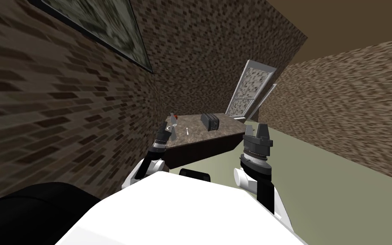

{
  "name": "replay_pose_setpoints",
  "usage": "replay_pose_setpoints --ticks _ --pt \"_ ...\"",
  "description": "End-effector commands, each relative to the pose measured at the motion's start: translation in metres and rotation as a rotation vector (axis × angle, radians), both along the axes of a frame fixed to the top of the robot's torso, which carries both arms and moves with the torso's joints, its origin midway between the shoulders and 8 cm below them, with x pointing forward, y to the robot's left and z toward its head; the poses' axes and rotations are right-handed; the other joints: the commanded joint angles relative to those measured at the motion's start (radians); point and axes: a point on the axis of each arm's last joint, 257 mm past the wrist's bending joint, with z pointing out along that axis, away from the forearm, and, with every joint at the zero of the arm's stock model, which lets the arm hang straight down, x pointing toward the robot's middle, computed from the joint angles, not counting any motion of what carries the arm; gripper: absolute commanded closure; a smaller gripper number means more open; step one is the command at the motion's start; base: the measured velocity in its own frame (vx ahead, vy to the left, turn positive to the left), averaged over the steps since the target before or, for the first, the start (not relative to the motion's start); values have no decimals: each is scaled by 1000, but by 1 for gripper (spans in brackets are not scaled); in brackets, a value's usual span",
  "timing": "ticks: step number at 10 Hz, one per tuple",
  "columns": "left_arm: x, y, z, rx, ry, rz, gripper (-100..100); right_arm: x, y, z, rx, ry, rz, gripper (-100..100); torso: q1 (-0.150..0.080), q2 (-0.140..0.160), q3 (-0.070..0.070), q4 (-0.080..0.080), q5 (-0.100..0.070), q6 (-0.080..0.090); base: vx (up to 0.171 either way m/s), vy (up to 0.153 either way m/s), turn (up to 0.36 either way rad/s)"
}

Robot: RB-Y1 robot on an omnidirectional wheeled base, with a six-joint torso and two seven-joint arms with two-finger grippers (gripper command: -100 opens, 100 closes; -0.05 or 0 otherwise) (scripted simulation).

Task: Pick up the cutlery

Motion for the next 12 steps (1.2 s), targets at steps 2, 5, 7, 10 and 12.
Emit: replay_pose_setpoints --ticks 2,5,7,10,12 --pt "5 -3 -20 60 60 -30 -100 0 0 0 0 0 0 0 0 0 0 0 0 0 -10 -45 -73" --pt "7 -5 -32 112 96 -54 -100 0 0 0 0 0 0 0 0 -1 0 0 0 0 -4 -37 -44" --pt "8 -6 -44 151 132 -72 -100 0 0 0 0 0 0 0 0 0 0 0 0 0 -10 -33 -64" --pt "11 -4 -70 223 208 -99 -100 0 0 0 0 0 0 0 0 -1 0 0 0 0 -3 -42 -66" --pt "12 -1 -84 268 251 -115 -100 0 0 0 0 0 0 0 0 -1 -1 0 0 0 -4 -39 -74"
